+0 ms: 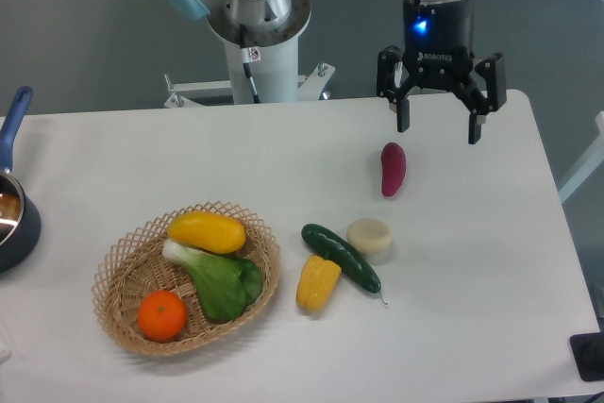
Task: Pick up the mango from the basket
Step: 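Move the open gripper over the wicker basket toward the yellow mango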
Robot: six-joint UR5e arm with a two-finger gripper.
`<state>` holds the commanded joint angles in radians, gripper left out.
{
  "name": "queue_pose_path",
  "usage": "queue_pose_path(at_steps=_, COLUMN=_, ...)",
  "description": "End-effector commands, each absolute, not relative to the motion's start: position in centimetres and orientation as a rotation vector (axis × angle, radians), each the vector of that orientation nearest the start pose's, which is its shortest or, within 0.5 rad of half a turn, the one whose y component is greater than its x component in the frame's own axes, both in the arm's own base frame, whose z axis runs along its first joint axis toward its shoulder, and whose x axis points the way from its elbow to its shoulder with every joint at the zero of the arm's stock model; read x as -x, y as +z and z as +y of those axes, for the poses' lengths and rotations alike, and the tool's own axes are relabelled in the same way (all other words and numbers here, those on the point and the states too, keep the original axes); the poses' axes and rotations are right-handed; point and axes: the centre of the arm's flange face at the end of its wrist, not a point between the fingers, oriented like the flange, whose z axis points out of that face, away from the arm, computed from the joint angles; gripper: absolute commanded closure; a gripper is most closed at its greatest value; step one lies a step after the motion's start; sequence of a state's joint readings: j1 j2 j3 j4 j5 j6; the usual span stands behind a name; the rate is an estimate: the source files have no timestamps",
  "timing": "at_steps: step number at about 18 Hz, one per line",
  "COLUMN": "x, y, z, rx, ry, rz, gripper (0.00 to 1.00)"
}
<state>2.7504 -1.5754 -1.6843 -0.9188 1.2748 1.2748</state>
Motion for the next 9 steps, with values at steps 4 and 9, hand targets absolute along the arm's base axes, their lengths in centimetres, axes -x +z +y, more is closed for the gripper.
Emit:
queue_pose_path(at_steps=4, x=42.4, y=50.9, z=35.0, rx=2.632, ry=0.558, rz=0.255, gripper=0.00)
queue_pose_path(at_steps=9, x=41.4, y=50.0, z=34.9, rx=2.638, ry=0.522, rz=0.229, gripper=0.00)
